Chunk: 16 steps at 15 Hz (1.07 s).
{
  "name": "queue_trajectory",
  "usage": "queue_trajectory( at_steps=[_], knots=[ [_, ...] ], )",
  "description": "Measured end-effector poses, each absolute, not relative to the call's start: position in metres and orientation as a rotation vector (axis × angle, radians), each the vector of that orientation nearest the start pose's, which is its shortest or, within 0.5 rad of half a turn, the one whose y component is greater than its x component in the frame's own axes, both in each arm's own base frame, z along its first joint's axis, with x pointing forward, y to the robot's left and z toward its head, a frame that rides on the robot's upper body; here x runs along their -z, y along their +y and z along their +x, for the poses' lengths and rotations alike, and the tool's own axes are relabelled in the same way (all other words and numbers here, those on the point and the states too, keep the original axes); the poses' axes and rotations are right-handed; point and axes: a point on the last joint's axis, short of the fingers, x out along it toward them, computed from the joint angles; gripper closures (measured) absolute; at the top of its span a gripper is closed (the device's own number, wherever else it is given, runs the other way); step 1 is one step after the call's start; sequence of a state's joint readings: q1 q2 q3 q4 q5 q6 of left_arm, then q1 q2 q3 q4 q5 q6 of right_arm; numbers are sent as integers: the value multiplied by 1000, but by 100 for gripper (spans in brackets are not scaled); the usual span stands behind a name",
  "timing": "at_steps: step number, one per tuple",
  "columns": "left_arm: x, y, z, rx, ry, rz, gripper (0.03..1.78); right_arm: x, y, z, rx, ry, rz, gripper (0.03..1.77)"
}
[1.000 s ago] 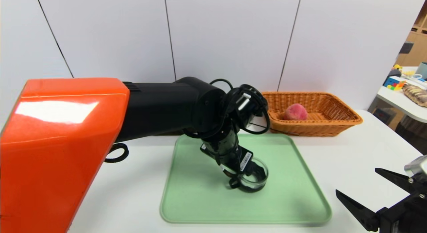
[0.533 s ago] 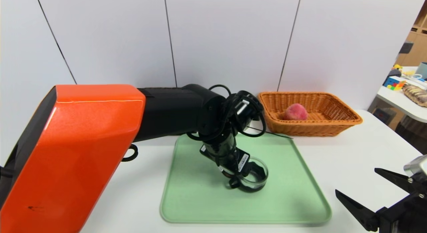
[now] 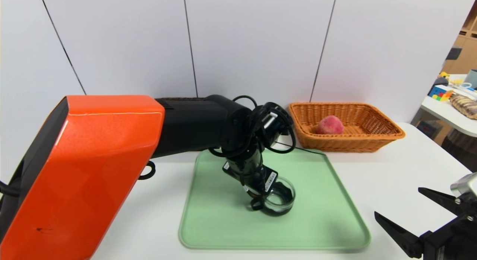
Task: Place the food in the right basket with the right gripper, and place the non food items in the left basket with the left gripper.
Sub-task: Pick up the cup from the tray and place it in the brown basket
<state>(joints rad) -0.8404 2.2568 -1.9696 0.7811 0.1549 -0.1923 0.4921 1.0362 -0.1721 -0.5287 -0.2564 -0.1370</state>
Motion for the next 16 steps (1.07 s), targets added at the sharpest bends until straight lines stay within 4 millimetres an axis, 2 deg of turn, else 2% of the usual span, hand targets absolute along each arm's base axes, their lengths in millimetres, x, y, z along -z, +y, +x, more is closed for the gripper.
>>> queue_trajectory(
  at_steps=[3, 4, 5, 6, 12, 16],
  knots=[
    [-165, -317, 288, 519, 1003, 347, 101, -141, 49, 103, -255, 297, -258, 10],
    [-165, -317, 288, 520, 1004, 347, 121, -140, 49, 103, -255, 298, -257, 10],
    [-166, -317, 288, 522, 1002, 344, 176, -140, 49, 103, -255, 298, -258, 10],
    [-167, -317, 287, 521, 999, 347, 169, -140, 49, 103, -255, 297, -258, 10],
    [-174, -314, 285, 522, 988, 335, 169, -141, 49, 103, -255, 297, -259, 10],
    [-195, -310, 281, 530, 922, 302, 169, -141, 49, 103, -255, 298, -257, 10]
  ],
)
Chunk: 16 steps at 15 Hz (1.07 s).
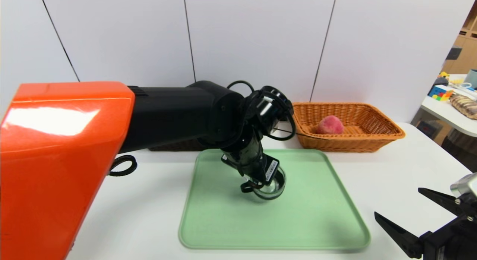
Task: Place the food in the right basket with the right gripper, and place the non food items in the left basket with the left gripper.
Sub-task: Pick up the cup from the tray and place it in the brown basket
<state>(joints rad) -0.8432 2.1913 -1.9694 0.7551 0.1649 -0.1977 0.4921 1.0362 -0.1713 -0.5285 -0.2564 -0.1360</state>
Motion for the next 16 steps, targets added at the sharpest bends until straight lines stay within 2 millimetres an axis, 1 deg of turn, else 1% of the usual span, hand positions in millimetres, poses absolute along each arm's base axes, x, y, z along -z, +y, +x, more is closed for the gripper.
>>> queue_trajectory(
  at_steps=[3, 5, 8, 12, 16],
  knots=[
    [-222, -305, 278, 512, 795, 258, 169, -140, 49, 103, -257, 299, -259, 10],
    [-239, -302, 278, 471, 691, 230, 169, -141, 50, 104, -259, 298, -259, 10],
    [-266, -292, 279, 400, 549, 170, 169, -140, 51, 104, -266, 301, -263, 10],
    [-285, -277, 288, 294, 433, 134, 169, -140, 52, 105, -274, 304, -265, 10],
    [-292, -253, 309, 229, 386, 141, 169, -141, 53, 106, -275, 304, -267, 10]
  ],
)
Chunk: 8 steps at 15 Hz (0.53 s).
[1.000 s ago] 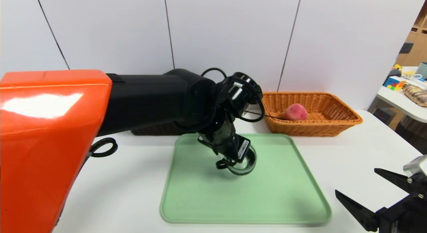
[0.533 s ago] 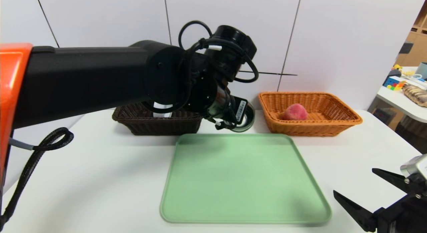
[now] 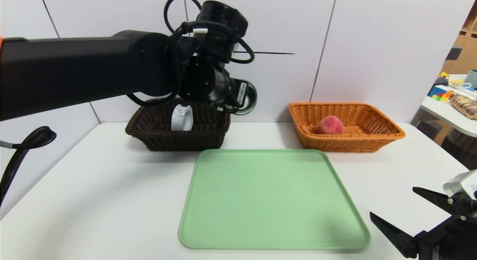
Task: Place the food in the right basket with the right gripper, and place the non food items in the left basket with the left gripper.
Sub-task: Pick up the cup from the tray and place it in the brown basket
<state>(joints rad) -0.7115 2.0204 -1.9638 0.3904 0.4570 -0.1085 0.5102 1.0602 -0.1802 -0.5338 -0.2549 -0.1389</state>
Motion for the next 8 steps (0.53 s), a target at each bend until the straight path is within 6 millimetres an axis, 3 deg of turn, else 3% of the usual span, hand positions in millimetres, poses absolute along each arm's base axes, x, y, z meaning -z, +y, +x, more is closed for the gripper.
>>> queue_trajectory(
  at_steps=[8],
  knots=[
    [-300, -194, 363, 102, 277, 203, 169, -140, 54, 106, -281, 305, -272, 10]
  ],
)
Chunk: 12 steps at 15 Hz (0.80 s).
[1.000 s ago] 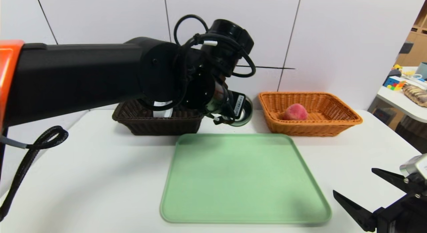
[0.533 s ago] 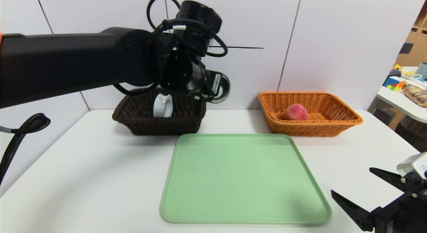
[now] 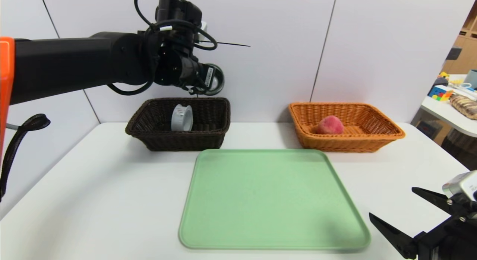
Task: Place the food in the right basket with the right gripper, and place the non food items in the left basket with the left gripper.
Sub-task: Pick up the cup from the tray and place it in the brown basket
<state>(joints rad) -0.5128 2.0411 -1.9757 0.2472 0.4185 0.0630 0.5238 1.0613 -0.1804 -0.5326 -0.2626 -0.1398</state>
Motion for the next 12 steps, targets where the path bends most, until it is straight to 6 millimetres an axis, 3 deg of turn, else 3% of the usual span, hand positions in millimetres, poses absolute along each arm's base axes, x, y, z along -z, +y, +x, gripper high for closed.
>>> queue_trajectory(
  at_steps=[6, 12],
  knots=[
    [-273, -166, 397, 85, 353, 215, 169, -140, 54, 106, -281, 305, -272, 10],
    [-254, -164, 402, 155, 456, 222, 169, -140, 54, 105, -279, 305, -272, 10]
  ],
)
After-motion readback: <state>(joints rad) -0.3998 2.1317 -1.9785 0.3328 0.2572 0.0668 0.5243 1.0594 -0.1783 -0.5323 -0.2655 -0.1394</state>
